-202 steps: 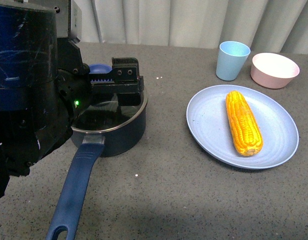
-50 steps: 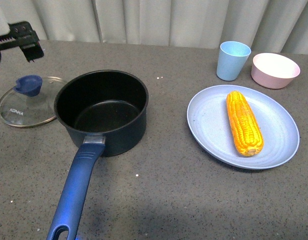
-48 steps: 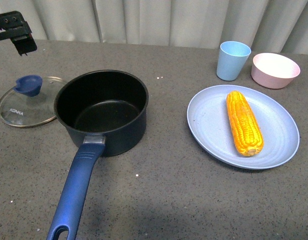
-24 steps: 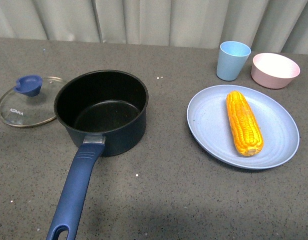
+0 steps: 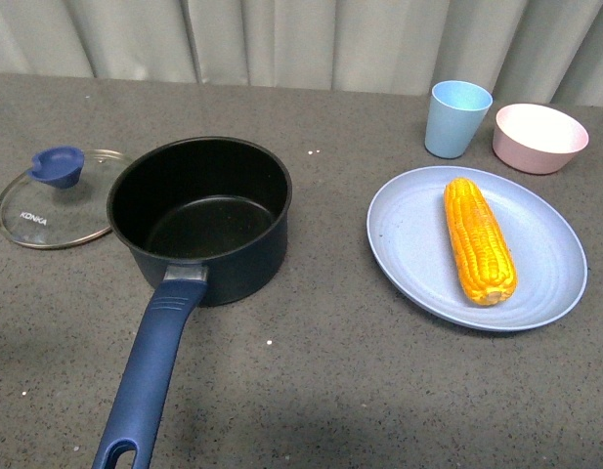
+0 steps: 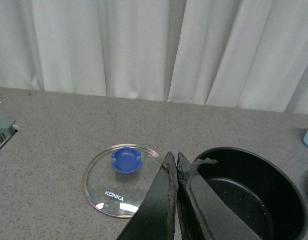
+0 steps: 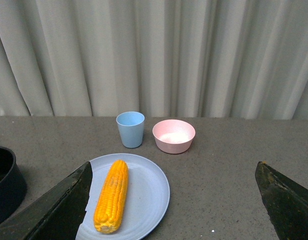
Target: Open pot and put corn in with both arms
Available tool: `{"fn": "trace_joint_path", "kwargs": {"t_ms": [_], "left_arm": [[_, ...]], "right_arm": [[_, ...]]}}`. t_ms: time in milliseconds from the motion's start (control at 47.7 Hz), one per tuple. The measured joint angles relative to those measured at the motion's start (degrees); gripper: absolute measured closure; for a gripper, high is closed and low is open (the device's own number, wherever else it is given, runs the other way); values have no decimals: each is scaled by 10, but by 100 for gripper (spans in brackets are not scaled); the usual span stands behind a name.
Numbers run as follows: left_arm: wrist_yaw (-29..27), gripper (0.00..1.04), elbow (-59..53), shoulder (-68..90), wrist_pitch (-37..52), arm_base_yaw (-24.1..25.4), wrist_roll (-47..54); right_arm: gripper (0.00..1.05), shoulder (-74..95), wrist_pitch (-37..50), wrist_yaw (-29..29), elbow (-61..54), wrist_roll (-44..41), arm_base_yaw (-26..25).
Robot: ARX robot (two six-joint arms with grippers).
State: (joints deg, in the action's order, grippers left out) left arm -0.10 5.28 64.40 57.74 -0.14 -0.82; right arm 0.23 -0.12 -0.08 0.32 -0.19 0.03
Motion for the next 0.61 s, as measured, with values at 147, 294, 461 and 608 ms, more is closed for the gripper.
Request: {"fn": "trace_joint_path", "kwargs": {"t_ms": [147,294,461,608], "left_arm": [[0,101,-21,-86,-57,0,3],[0,101,-36,-162,-119,0,4],[0,101,-42,-254,-198,0,4],[0,101,-42,-317,-256,0,4]], "right_arm": [[9,0,0,0,0,0,0],[9,0,0,0,0,0,0],[9,0,0,0,0,0,0],[9,0,0,0,0,0,0]]}}
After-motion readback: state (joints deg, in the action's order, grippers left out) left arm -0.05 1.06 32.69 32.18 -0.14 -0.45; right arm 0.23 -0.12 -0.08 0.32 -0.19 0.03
